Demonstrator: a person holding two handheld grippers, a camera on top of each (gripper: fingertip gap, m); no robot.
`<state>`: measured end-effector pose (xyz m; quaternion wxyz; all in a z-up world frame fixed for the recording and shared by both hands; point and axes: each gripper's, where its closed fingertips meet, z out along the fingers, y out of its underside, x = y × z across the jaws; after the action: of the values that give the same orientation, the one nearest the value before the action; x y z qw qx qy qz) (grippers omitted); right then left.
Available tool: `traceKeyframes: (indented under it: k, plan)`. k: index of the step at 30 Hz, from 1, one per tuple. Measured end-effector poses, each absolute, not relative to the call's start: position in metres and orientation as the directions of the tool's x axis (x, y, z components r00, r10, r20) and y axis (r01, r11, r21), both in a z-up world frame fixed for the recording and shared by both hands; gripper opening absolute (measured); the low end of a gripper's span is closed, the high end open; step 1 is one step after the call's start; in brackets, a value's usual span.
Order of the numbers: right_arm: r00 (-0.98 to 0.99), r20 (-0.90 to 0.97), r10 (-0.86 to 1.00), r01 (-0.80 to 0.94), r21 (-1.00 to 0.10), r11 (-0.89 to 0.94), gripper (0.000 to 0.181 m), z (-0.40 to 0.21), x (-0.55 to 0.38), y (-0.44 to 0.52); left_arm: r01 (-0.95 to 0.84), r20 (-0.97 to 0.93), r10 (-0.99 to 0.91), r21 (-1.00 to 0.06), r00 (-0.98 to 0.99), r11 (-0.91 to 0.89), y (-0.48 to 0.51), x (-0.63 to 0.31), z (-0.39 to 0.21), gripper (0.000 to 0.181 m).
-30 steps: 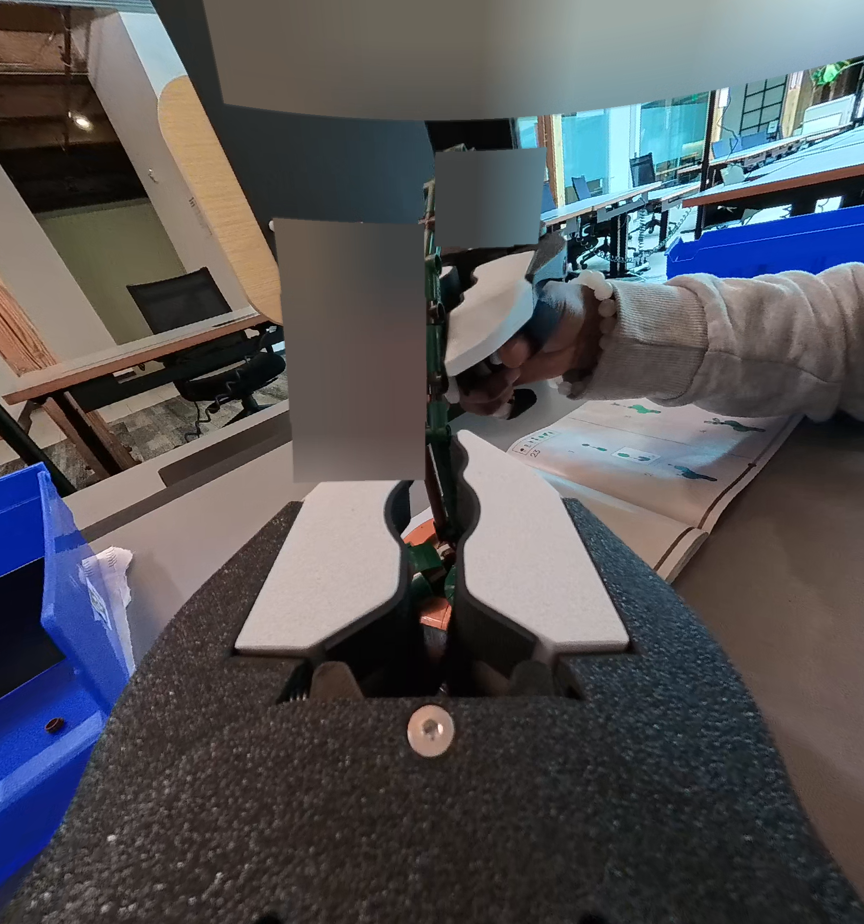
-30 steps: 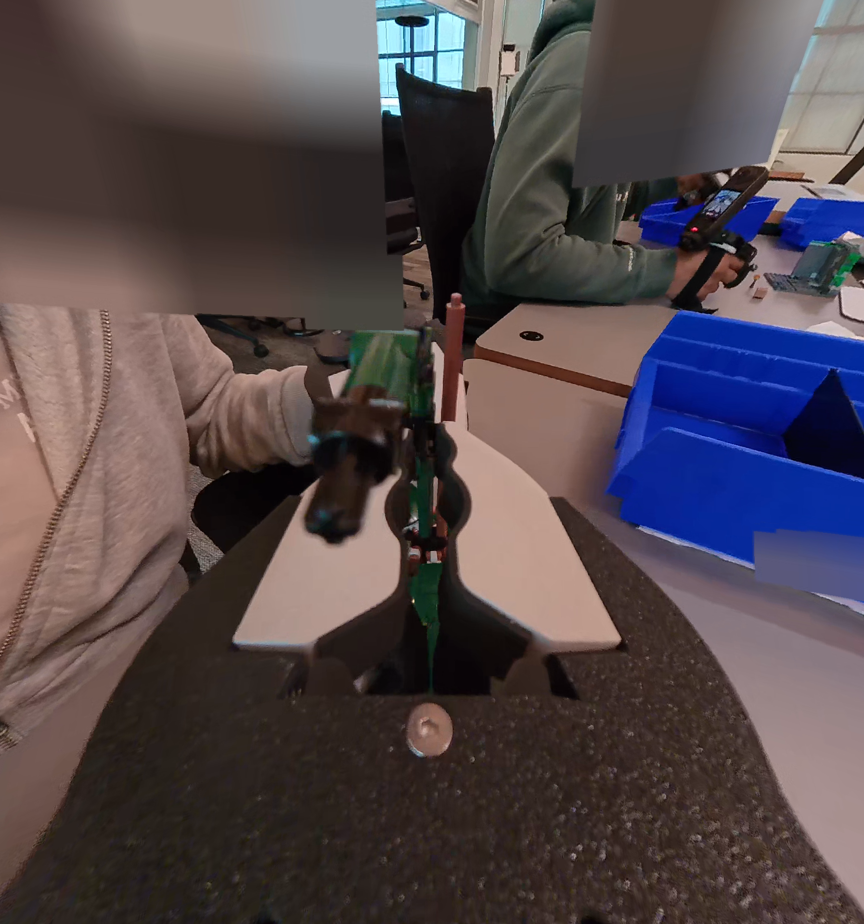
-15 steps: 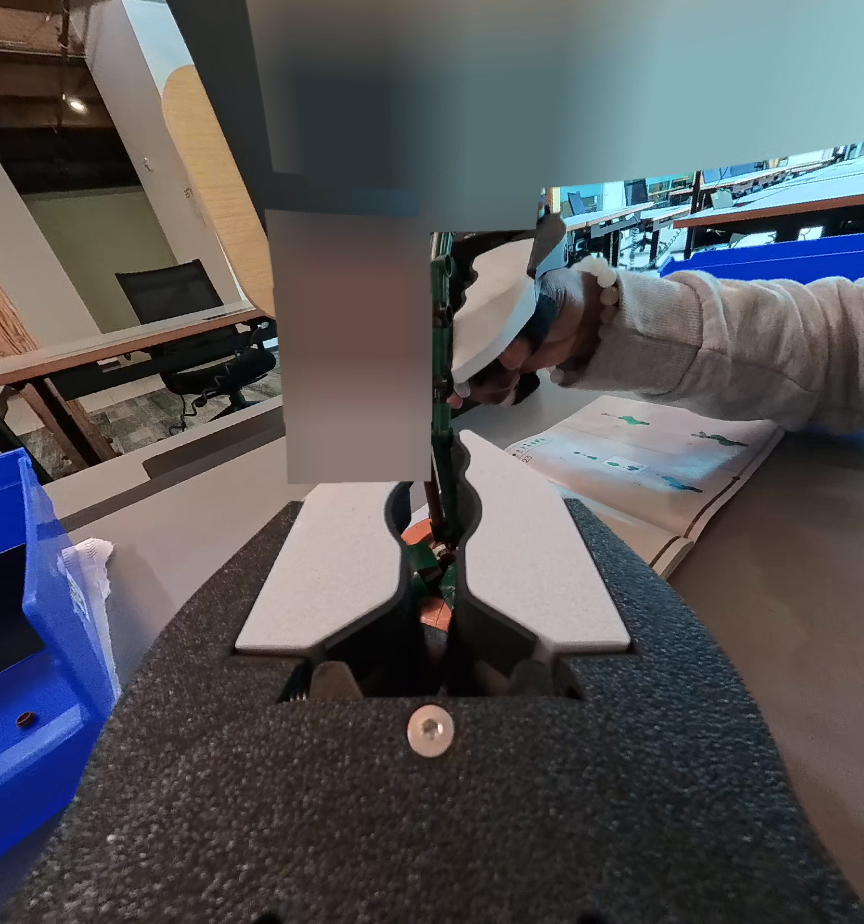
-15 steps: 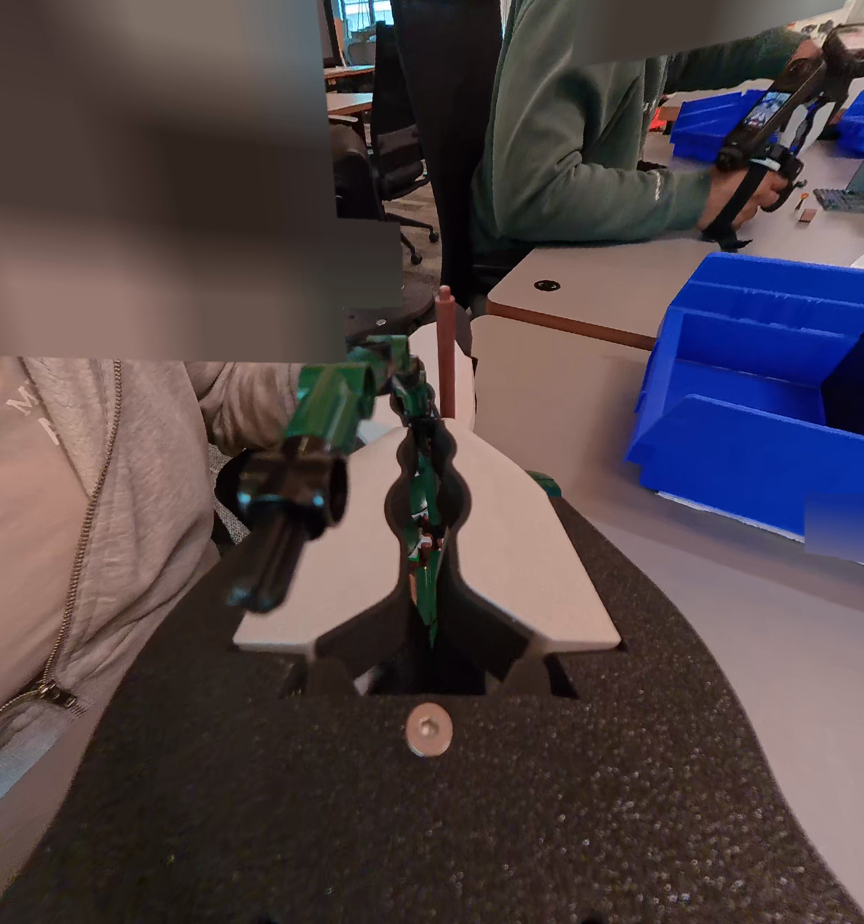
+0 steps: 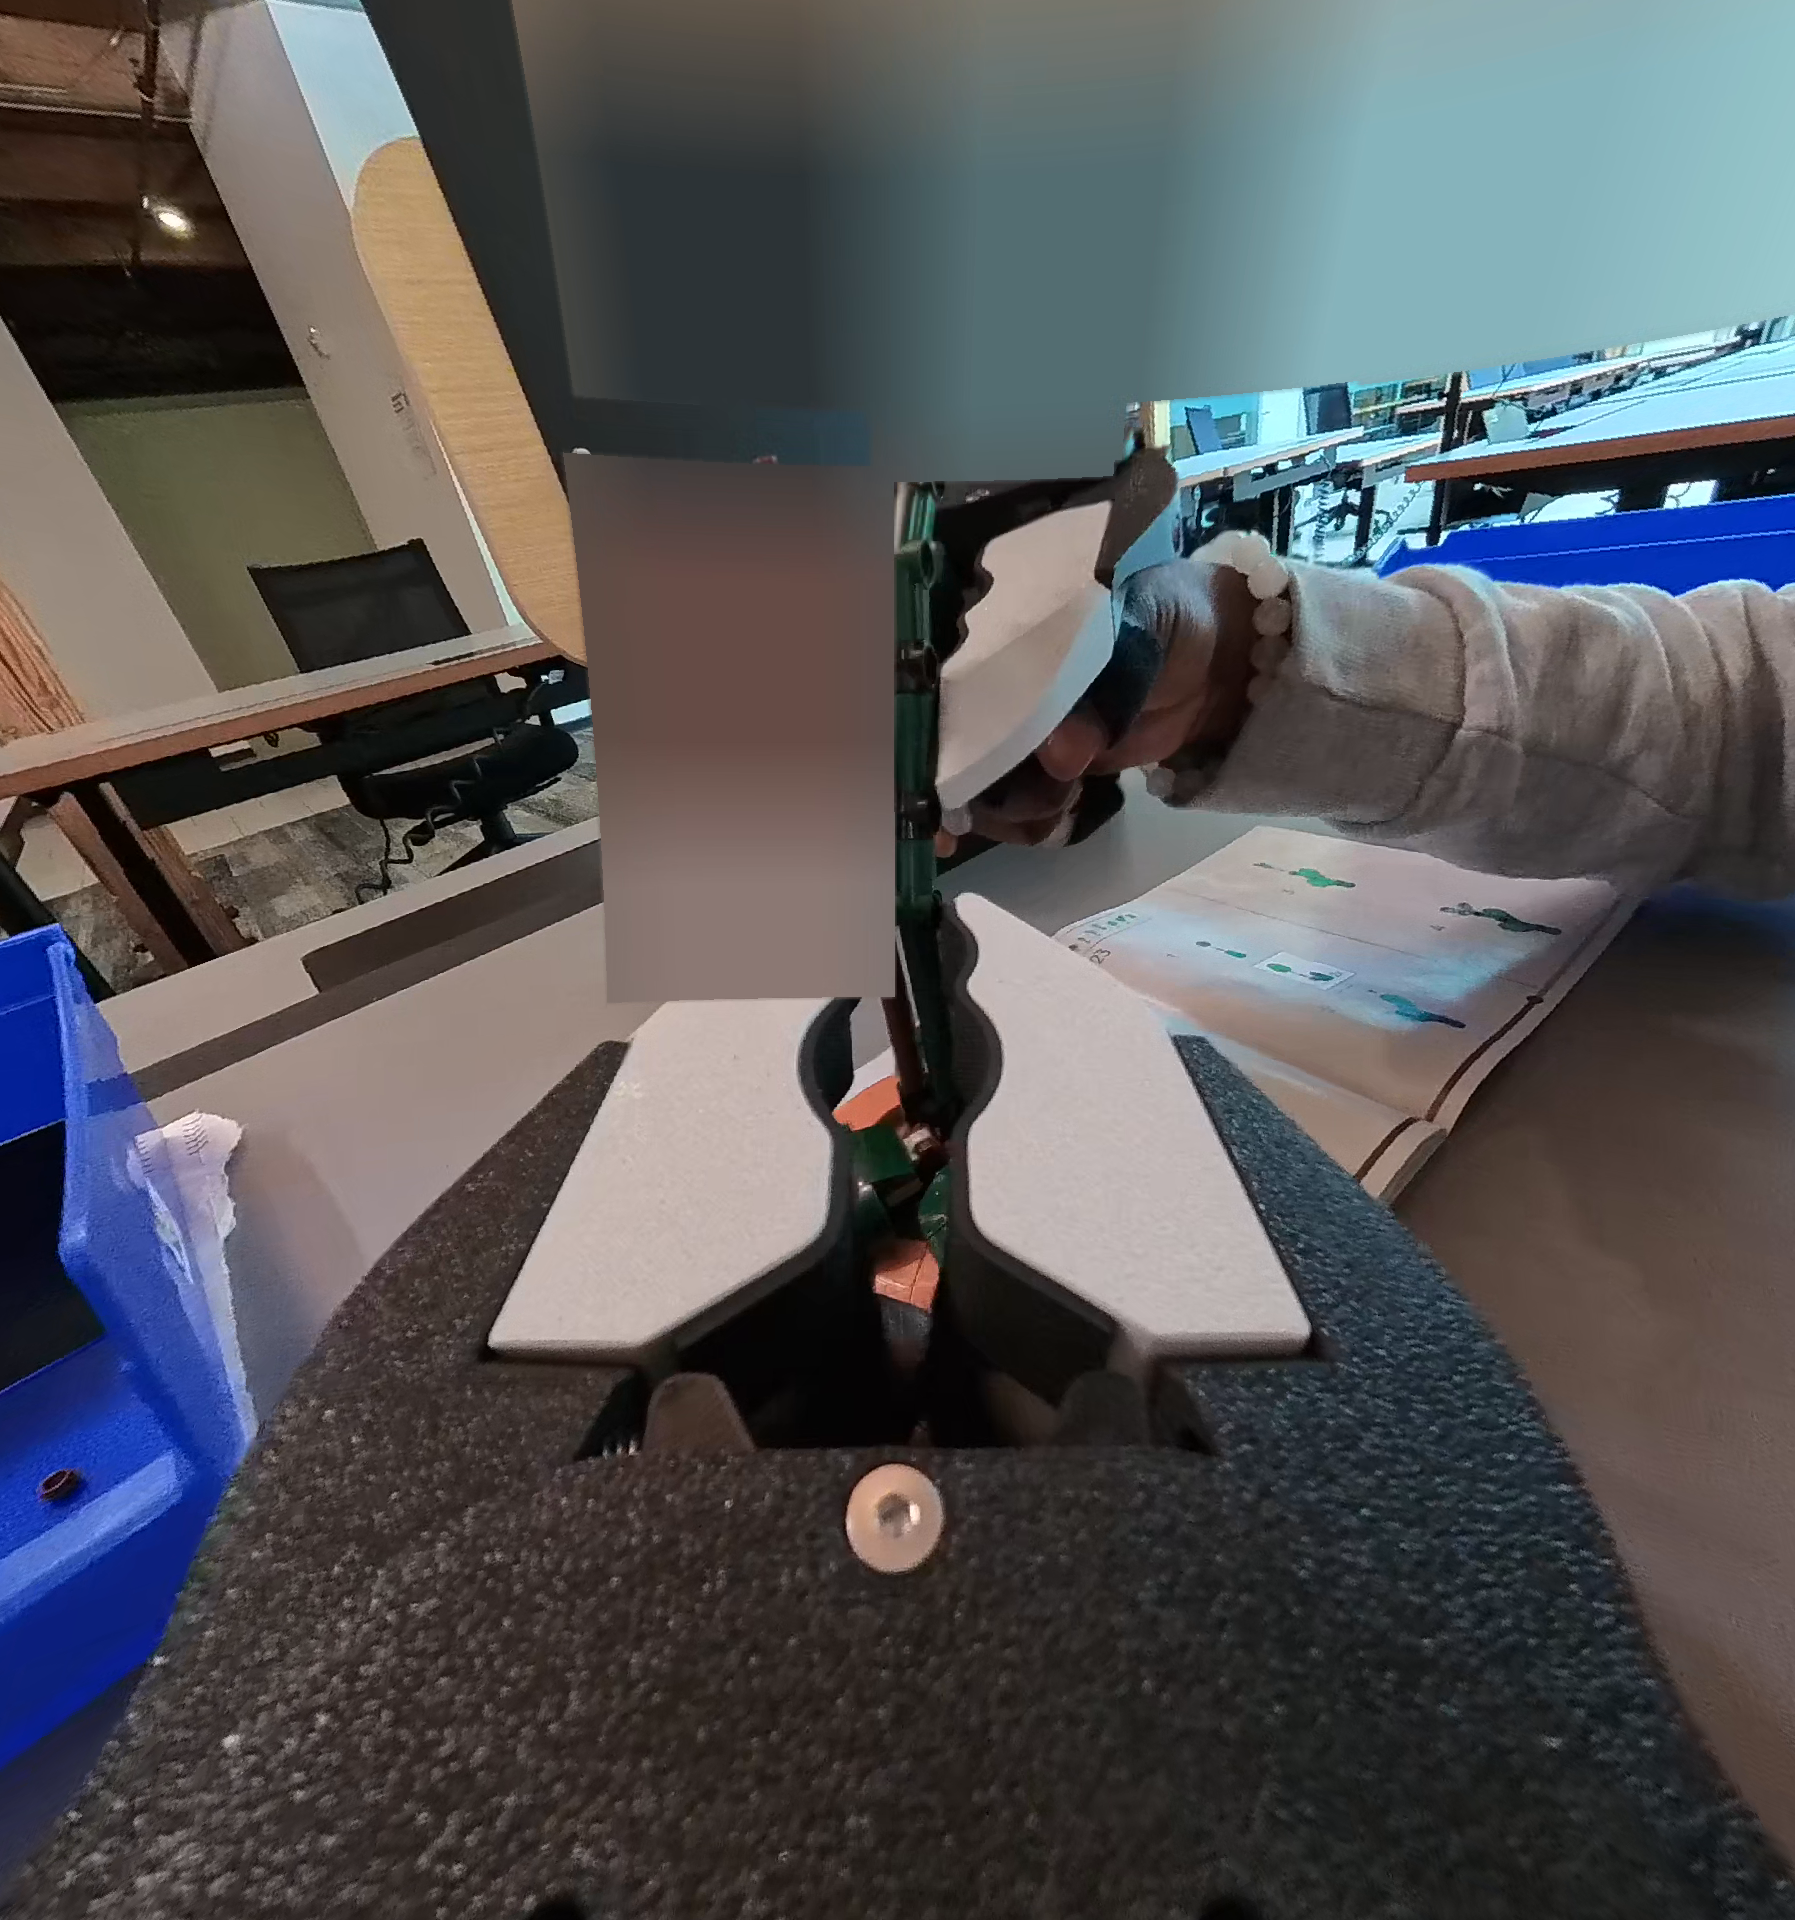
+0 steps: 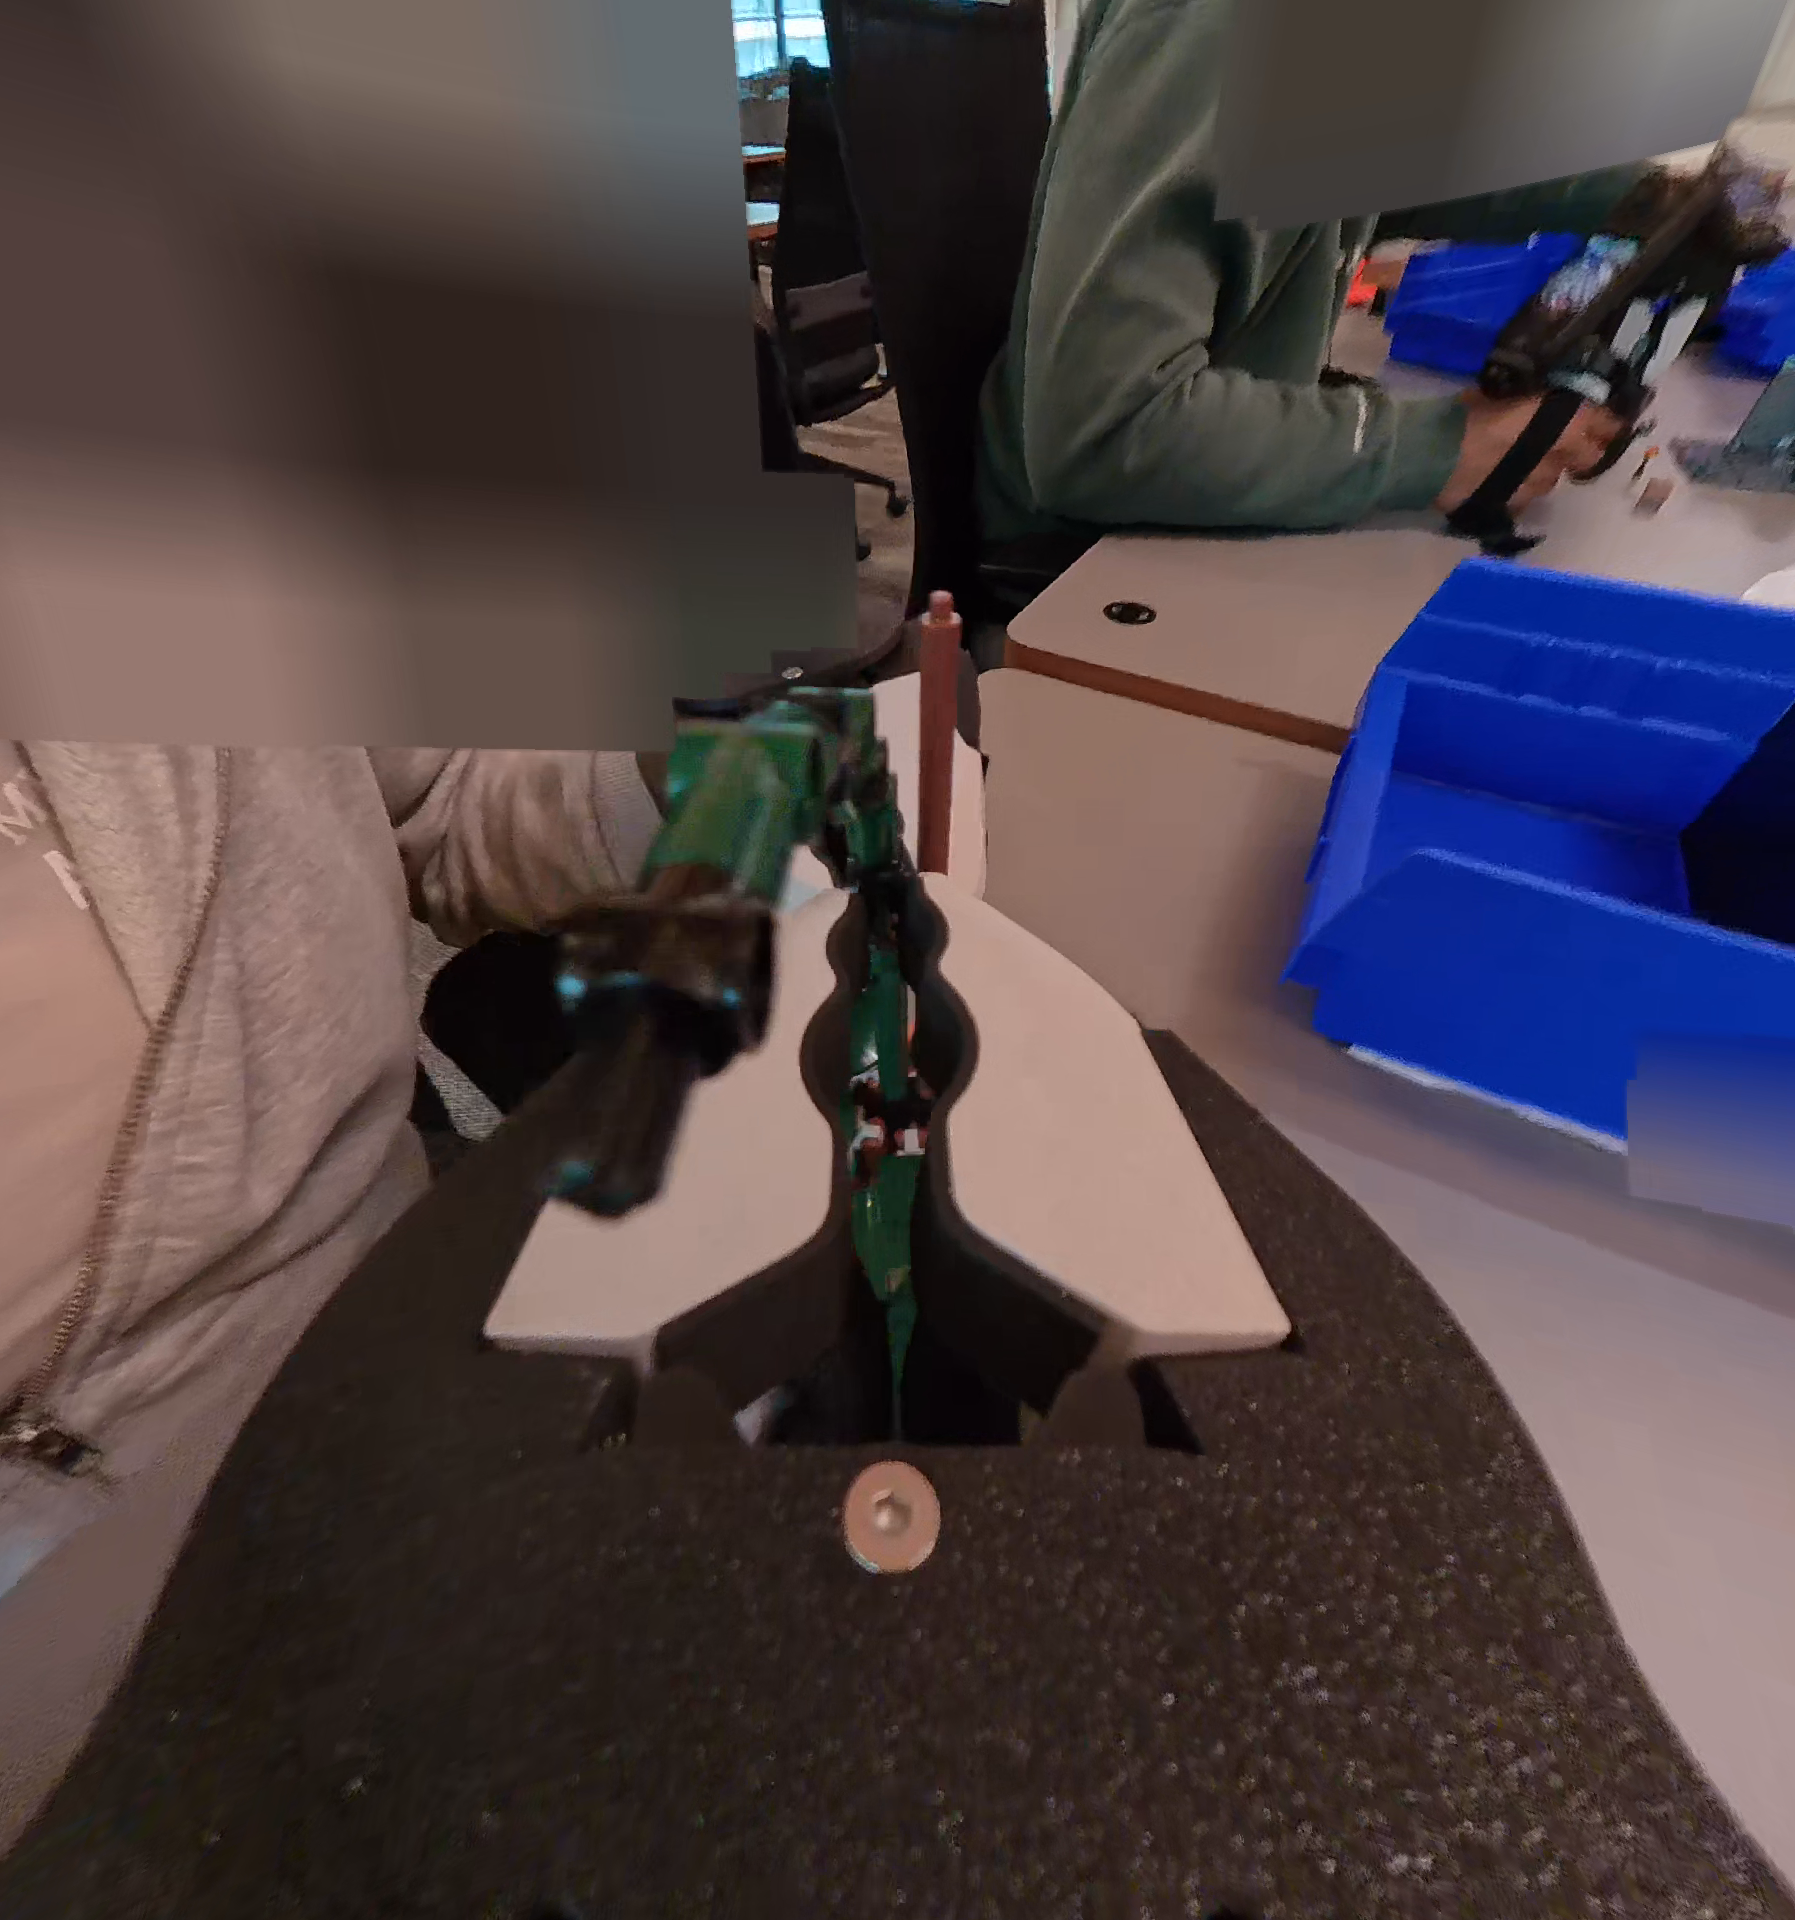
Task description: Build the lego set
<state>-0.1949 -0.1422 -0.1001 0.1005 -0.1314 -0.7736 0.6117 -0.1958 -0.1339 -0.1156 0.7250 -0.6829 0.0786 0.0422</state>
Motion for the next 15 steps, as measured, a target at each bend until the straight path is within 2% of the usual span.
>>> traceKeyframes:
  k: [1, 2, 3, 4, 7, 11, 15]
  plan:
    - [-0.947, 0.022, 0.321, 0.05, -0.975, 0.216, 0.006, -0.099, -0.194, -0.141, -0.174, -0.177, -0.054, -0.982, 0.983, 0.068, -0.134, -0.195, -0.115, 0.013]
    - [-0.948, 0.028, 0.318, 0.038, -0.979, 0.201, 0.02, -0.097, -0.192, -0.14, -0.179, -0.184, -0.063, -0.981, 0.981, 0.07, -0.134, -0.193, -0.115, 0.014]
    - [-0.939, 0.01, 0.343, 0.04, -0.989, 0.139, 0.044, -0.088, -0.193, -0.138, -0.19, -0.195, -0.065, -0.979, 0.979, 0.073, -0.135, -0.192, -0.114, 0.02]
    - [-0.928, -0.012, 0.372, 0.042, -0.997, 0.072, 0.053, -0.077, -0.193, -0.132, -0.206, -0.21, -0.054, -0.976, 0.976, 0.077, -0.136, -0.193, -0.112, 0.031]
    - [-0.868, 0.013, 0.496, -0.032, -0.999, -0.03, 0.057, -0.053, -0.187, -0.1, -0.247, -0.248, -0.002, -0.967, 0.969, 0.069, -0.146, -0.201, -0.106, 0.042]
    - [-0.736, 0.096, 0.67, -0.104, -0.994, 0.028, 0.085, -0.05, -0.158, -0.064, -0.248, -0.246, 0.043, -0.968, 0.968, 0.031, -0.166, -0.207, -0.101, 0.048]
    - [-0.624, 0.142, 0.768, -0.103, -0.99, 0.099, 0.102, -0.059, -0.111, -0.046, -0.23, -0.229, 0.063, -0.973, 0.971, 0.003, -0.18, -0.2, -0.098, 0.055]
